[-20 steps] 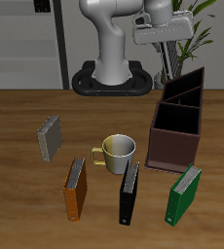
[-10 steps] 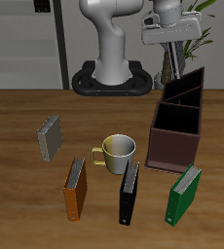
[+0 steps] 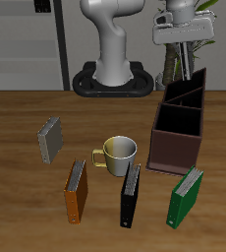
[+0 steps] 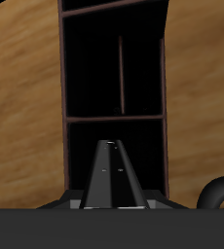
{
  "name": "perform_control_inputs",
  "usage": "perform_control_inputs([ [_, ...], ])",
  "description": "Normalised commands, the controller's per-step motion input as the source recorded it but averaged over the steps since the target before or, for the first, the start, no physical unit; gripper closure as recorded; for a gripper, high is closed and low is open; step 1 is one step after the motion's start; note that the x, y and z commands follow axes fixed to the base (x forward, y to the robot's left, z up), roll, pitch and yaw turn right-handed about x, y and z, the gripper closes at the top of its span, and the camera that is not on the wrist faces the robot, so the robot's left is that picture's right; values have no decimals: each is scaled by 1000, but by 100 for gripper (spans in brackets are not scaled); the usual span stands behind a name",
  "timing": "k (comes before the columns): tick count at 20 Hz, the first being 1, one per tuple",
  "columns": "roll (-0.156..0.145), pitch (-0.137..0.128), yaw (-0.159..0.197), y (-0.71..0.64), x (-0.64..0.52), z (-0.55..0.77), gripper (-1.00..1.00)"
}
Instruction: Place the striped book into the left desk caddy's left compartment
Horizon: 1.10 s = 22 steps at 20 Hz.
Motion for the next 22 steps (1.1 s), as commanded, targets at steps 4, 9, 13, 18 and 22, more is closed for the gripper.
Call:
perform_control_inputs([
  [4,-42,-27,3,-36,142,66,100],
  [9,-37,-12,-11,-89,167,60,100],
  [13,-20,39,-24,-59,138,-139,100],
  [18,31,18,18,51,-4,-133,100],
  [22,12,15,-14,-4,-82,-103,100],
])
